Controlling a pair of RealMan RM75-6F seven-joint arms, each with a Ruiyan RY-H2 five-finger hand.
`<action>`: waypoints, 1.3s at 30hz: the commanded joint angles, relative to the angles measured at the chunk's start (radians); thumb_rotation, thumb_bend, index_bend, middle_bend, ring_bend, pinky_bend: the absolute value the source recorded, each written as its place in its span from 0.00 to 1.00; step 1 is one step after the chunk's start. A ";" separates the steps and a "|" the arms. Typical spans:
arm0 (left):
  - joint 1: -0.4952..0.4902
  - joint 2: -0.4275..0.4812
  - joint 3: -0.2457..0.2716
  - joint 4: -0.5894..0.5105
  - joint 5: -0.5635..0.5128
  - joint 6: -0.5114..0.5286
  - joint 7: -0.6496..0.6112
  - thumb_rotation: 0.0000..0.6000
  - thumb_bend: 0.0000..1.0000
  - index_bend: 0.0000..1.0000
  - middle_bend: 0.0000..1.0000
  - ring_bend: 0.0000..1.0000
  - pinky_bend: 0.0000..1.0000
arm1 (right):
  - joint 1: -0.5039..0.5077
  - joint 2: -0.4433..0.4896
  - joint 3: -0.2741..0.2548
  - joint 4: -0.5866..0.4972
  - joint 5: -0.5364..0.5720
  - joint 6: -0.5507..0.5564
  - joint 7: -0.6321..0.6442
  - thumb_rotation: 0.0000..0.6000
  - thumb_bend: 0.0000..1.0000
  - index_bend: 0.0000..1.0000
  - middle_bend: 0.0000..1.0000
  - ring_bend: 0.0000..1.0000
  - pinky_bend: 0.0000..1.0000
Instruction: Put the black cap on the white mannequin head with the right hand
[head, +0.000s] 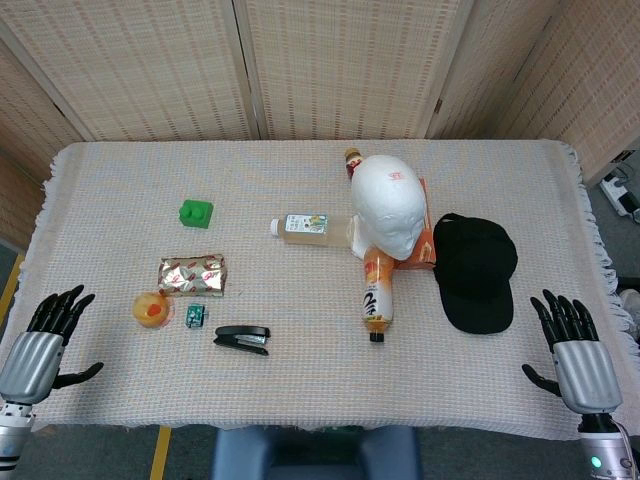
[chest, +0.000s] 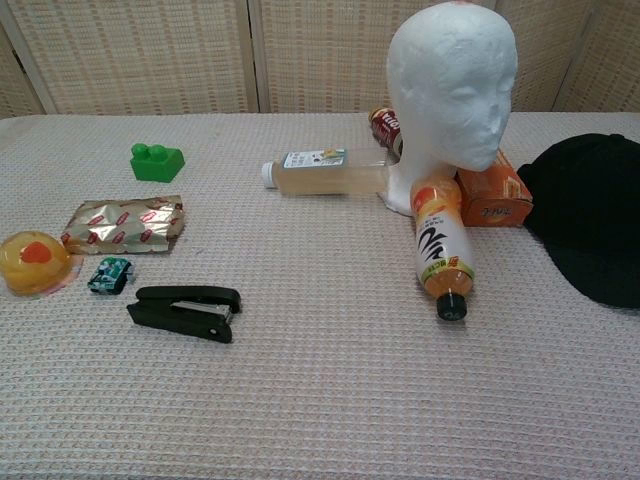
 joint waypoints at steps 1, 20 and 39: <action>0.001 0.001 0.001 0.000 0.000 0.001 0.002 1.00 0.09 0.09 0.00 0.00 0.00 | 0.003 -0.012 0.010 0.016 0.006 0.002 -0.027 1.00 0.08 0.00 0.03 0.00 0.00; -0.005 0.024 0.006 -0.027 -0.009 -0.025 -0.029 1.00 0.09 0.12 0.00 0.00 0.00 | 0.049 -0.278 0.042 0.485 0.113 -0.146 0.133 1.00 0.08 0.43 1.00 1.00 1.00; 0.012 0.035 0.007 -0.032 0.010 0.014 -0.063 1.00 0.09 0.12 0.00 0.00 0.00 | 0.140 -0.653 0.088 1.078 0.100 -0.163 0.446 1.00 0.13 0.53 1.00 1.00 1.00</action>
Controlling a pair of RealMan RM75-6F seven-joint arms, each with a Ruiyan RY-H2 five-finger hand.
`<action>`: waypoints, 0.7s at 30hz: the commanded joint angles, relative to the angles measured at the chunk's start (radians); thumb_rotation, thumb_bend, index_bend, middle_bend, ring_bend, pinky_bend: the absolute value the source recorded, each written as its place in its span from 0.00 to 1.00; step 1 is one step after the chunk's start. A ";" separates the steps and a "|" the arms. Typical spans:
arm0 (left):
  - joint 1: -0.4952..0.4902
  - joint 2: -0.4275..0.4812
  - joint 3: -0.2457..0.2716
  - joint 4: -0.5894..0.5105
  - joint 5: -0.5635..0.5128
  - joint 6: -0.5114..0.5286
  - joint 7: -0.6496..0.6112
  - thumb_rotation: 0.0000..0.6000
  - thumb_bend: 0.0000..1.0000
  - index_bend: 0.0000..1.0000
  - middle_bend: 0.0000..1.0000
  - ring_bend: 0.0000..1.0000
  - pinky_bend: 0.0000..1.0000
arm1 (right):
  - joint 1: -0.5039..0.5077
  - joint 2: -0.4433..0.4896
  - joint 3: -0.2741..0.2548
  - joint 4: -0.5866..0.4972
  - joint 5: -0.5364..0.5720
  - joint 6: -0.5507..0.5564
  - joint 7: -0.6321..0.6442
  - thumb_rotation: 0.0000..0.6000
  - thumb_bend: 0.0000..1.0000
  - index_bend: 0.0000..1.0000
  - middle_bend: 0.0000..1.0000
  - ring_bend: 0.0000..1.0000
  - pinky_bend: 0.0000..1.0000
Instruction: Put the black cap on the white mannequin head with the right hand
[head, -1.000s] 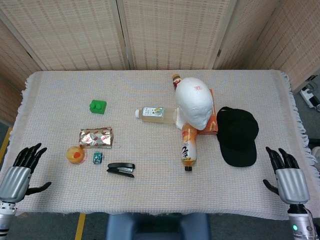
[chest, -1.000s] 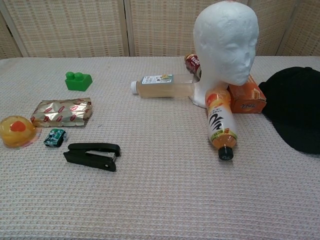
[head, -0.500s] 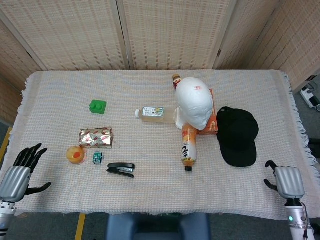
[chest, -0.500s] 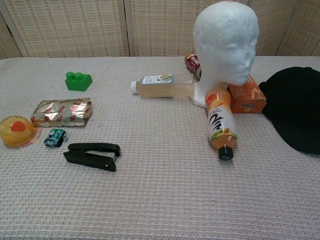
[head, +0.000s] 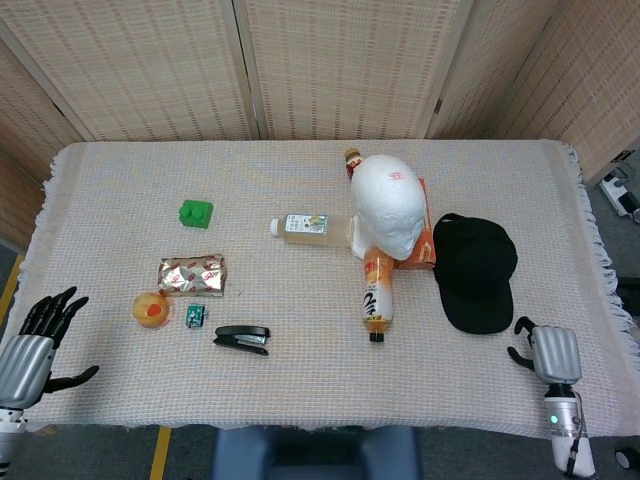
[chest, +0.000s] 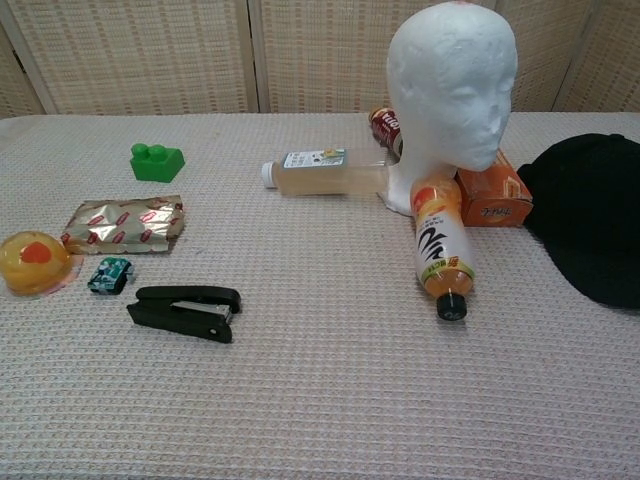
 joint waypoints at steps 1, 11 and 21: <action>-0.001 0.000 0.000 0.000 -0.002 -0.004 0.003 1.00 0.09 0.12 0.00 0.00 0.00 | 0.028 -0.049 0.012 0.060 -0.003 -0.007 0.045 1.00 0.13 0.53 1.00 1.00 1.00; -0.003 -0.002 -0.002 0.004 -0.008 -0.012 0.003 1.00 0.09 0.12 0.00 0.00 0.00 | 0.062 -0.098 0.032 0.128 0.008 -0.023 0.071 1.00 0.13 0.52 1.00 1.00 1.00; -0.005 -0.002 -0.021 0.011 -0.041 -0.018 -0.013 1.00 0.11 0.12 0.00 0.00 0.00 | 0.110 -0.152 0.065 0.178 0.027 -0.021 0.095 1.00 0.15 0.51 1.00 1.00 1.00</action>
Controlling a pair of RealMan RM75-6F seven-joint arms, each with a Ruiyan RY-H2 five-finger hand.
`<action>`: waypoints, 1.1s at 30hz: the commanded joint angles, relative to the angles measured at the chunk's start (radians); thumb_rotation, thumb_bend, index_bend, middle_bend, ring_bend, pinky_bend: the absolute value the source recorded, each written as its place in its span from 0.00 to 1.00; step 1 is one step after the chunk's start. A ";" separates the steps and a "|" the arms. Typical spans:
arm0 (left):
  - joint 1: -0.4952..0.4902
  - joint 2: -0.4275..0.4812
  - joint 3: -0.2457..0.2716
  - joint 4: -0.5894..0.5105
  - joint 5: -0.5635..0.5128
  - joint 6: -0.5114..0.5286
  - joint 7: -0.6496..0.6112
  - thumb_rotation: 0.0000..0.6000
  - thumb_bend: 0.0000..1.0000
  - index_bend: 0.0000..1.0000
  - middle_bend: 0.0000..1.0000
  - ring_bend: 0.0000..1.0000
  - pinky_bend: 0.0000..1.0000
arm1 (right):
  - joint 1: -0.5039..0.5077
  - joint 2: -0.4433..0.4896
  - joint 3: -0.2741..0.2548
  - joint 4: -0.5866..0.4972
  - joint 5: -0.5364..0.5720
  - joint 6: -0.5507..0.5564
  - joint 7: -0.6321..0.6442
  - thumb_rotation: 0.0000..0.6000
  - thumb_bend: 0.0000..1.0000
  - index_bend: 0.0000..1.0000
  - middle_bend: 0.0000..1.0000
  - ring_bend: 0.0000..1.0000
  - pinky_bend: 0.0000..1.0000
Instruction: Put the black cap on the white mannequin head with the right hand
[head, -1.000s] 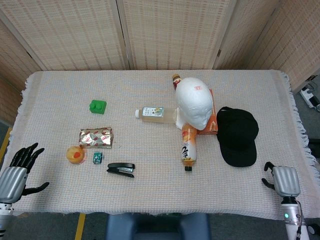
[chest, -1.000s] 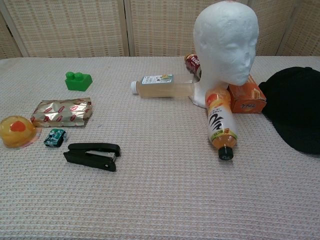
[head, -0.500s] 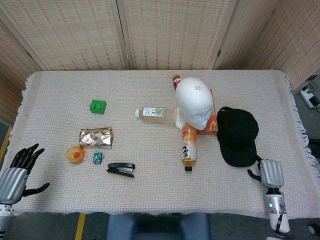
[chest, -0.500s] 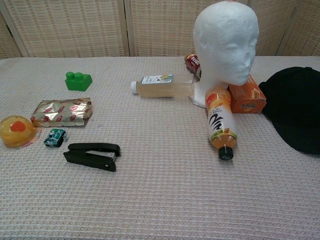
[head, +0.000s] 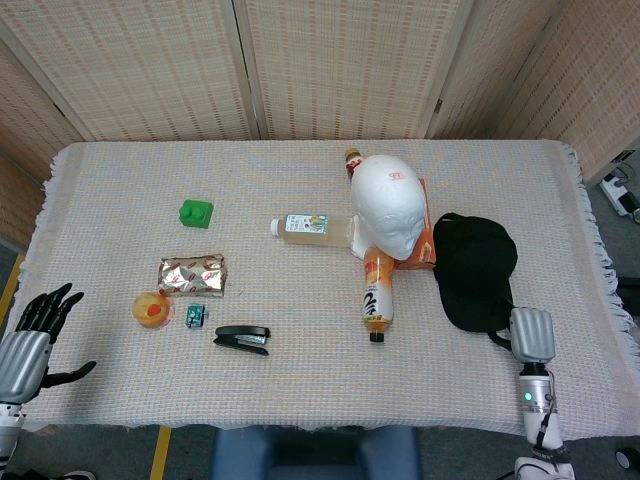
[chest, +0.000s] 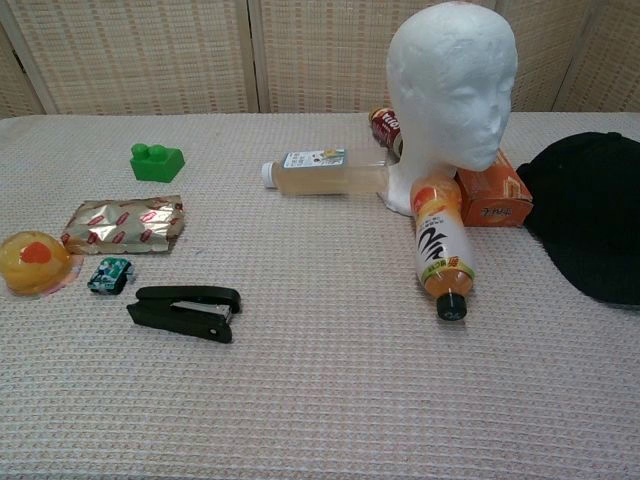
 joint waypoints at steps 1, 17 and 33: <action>0.002 -0.003 -0.003 0.004 -0.001 0.006 -0.001 1.00 0.11 0.12 0.00 0.00 0.00 | 0.010 -0.012 0.007 0.011 0.003 0.008 0.010 1.00 0.15 0.51 1.00 1.00 1.00; 0.014 -0.018 -0.031 0.015 -0.028 0.037 -0.010 1.00 0.11 0.12 0.00 0.00 0.00 | 0.082 -0.060 0.048 0.071 0.030 -0.002 0.061 1.00 0.23 0.47 1.00 1.00 1.00; 0.025 -0.028 -0.043 0.026 -0.034 0.060 -0.008 1.00 0.12 0.12 0.00 0.00 0.01 | 0.105 -0.002 0.054 0.011 0.036 -0.018 0.087 1.00 0.55 0.50 1.00 1.00 1.00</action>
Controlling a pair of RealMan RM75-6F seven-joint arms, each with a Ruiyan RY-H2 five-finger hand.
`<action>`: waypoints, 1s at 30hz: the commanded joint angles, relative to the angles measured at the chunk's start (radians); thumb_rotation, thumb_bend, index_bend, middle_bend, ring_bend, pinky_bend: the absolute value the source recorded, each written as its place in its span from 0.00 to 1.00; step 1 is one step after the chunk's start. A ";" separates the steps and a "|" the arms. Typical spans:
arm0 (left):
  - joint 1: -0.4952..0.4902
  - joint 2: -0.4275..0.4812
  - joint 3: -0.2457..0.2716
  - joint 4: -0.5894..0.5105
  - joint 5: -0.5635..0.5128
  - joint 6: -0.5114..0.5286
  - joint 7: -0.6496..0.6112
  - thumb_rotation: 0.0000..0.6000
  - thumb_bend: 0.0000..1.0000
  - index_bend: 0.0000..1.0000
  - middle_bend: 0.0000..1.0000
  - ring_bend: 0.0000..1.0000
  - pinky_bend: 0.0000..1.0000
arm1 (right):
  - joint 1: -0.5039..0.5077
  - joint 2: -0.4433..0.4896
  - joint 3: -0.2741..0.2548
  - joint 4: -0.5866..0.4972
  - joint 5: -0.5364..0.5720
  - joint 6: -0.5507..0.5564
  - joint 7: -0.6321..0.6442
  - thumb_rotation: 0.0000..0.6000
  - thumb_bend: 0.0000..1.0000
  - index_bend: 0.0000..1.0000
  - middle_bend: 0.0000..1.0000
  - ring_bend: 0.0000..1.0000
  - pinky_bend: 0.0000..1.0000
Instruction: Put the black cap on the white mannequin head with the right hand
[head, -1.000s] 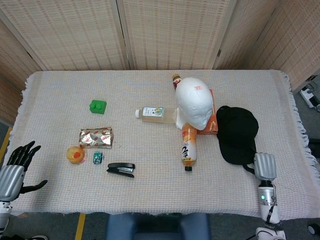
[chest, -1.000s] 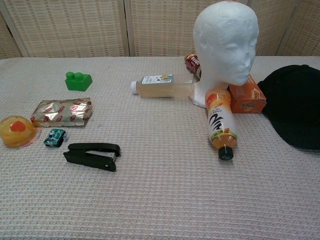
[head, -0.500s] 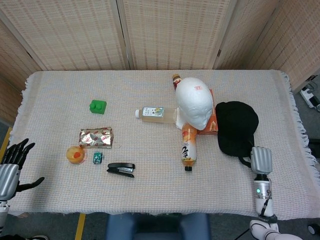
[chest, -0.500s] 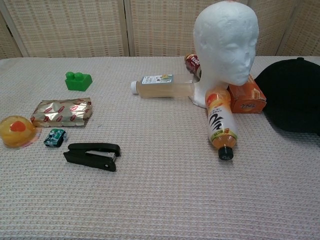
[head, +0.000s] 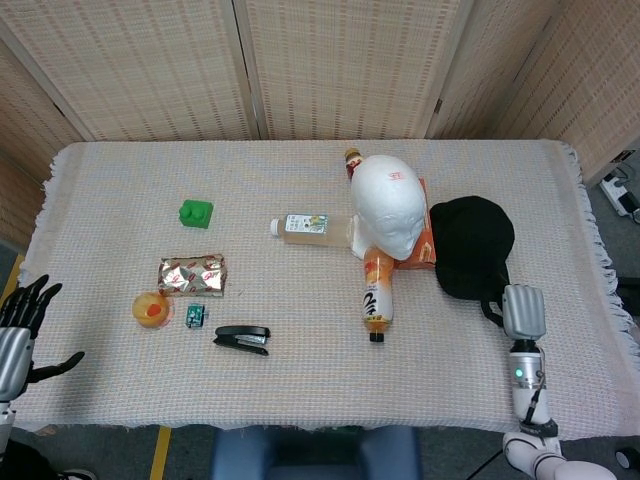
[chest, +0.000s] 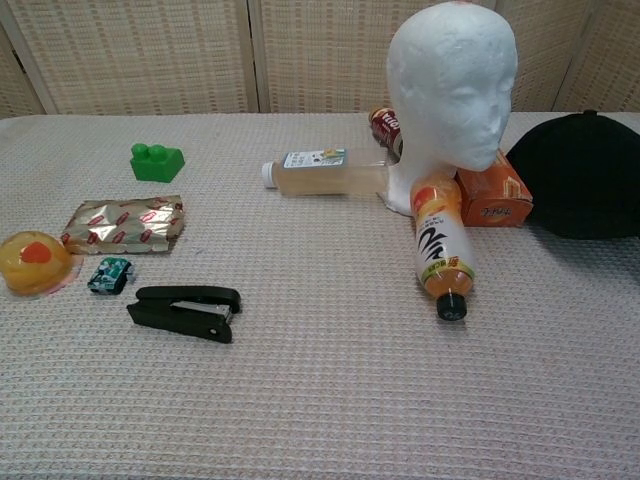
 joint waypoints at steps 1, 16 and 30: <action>0.002 0.000 -0.001 0.001 0.000 0.003 0.002 1.00 0.11 0.12 0.00 0.00 0.01 | 0.001 0.013 0.010 -0.021 0.008 0.009 0.007 1.00 0.56 0.52 1.00 1.00 1.00; 0.011 0.010 -0.004 0.003 -0.002 0.012 -0.016 1.00 0.13 0.12 0.00 0.00 0.01 | 0.039 0.102 0.160 -0.237 0.112 0.077 0.023 1.00 0.54 0.79 1.00 1.00 1.00; 0.013 0.012 -0.005 0.006 0.000 0.011 -0.022 1.00 0.13 0.12 0.00 0.00 0.01 | 0.093 0.194 0.329 -0.451 0.219 0.108 0.004 1.00 0.53 0.80 1.00 1.00 1.00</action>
